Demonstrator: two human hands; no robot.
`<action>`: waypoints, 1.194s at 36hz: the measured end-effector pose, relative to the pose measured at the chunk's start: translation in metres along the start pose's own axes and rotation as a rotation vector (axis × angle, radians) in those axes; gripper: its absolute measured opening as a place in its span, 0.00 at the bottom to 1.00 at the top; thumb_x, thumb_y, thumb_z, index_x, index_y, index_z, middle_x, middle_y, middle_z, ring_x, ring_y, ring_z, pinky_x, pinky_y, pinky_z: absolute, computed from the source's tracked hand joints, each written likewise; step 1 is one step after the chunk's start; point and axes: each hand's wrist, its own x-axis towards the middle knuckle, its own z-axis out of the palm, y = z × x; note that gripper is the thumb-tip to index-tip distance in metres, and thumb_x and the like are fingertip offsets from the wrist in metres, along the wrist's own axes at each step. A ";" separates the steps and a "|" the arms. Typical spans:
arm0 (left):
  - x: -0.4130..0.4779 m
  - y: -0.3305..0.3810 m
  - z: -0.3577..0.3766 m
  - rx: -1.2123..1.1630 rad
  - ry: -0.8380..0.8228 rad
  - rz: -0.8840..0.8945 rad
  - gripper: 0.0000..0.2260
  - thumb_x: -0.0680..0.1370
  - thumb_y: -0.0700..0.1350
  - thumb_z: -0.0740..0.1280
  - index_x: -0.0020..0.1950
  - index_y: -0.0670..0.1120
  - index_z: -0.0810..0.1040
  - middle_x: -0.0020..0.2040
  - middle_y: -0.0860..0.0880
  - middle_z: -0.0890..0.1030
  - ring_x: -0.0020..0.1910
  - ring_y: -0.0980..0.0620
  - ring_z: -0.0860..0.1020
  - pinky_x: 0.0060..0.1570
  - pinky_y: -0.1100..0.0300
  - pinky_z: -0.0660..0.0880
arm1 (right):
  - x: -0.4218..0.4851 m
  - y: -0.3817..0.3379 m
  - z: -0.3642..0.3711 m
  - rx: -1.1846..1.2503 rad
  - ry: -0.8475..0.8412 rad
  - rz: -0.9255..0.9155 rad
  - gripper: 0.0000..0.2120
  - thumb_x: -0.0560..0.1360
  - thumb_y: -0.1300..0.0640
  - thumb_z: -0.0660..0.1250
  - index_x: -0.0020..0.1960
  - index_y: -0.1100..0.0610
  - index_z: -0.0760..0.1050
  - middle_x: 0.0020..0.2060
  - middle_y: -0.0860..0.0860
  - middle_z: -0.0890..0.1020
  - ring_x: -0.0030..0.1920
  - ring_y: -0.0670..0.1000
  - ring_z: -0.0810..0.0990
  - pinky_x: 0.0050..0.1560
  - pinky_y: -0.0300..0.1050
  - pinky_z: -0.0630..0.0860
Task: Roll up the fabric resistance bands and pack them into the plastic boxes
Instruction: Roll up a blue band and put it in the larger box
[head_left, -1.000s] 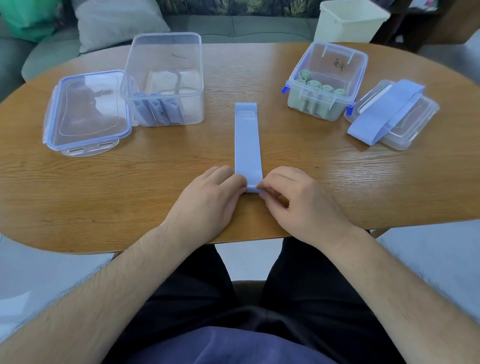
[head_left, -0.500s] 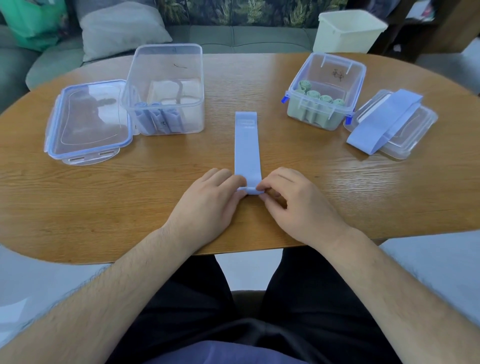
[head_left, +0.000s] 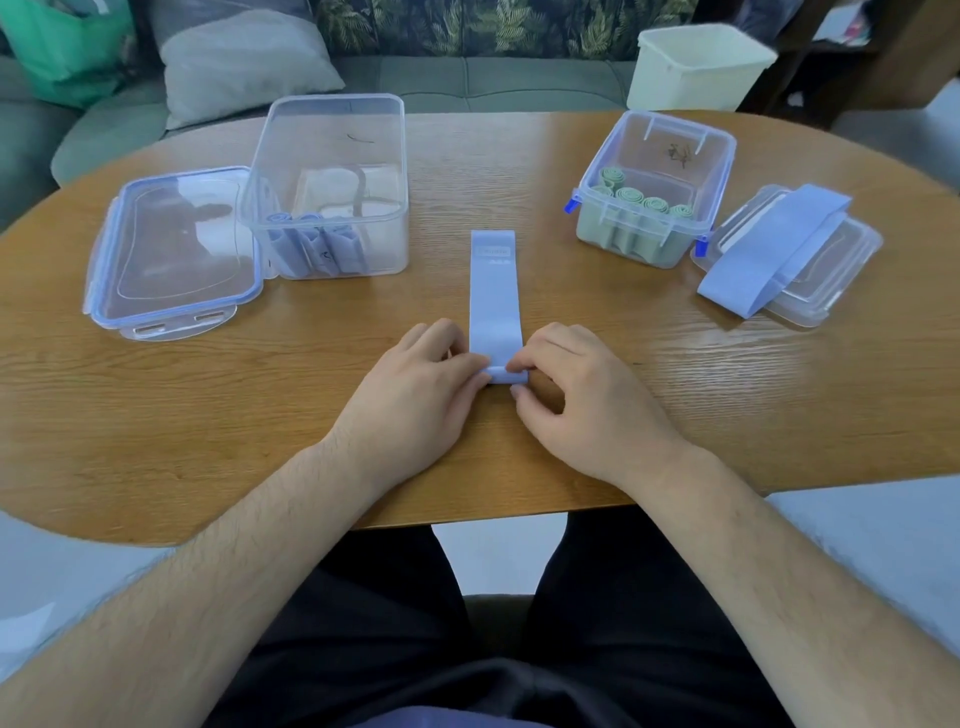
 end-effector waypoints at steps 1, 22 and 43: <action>0.001 0.000 0.000 0.000 0.001 0.003 0.11 0.82 0.46 0.63 0.57 0.41 0.82 0.49 0.45 0.76 0.46 0.42 0.76 0.48 0.45 0.77 | 0.001 0.001 0.000 -0.002 -0.001 0.001 0.05 0.75 0.62 0.69 0.51 0.57 0.80 0.47 0.46 0.78 0.50 0.48 0.74 0.52 0.39 0.72; 0.020 -0.016 0.004 -0.113 0.035 -0.012 0.03 0.81 0.43 0.68 0.49 0.44 0.78 0.42 0.52 0.75 0.44 0.51 0.73 0.48 0.58 0.72 | 0.013 0.017 0.011 0.066 0.091 0.014 0.06 0.75 0.62 0.70 0.52 0.57 0.80 0.48 0.46 0.77 0.49 0.42 0.72 0.53 0.36 0.73; 0.029 -0.031 0.011 -0.155 0.053 -0.080 0.11 0.80 0.47 0.69 0.59 0.43 0.83 0.49 0.51 0.75 0.42 0.57 0.73 0.48 0.66 0.71 | 0.033 0.034 0.014 0.097 0.105 0.004 0.06 0.74 0.61 0.72 0.51 0.55 0.80 0.49 0.45 0.77 0.53 0.45 0.74 0.56 0.37 0.72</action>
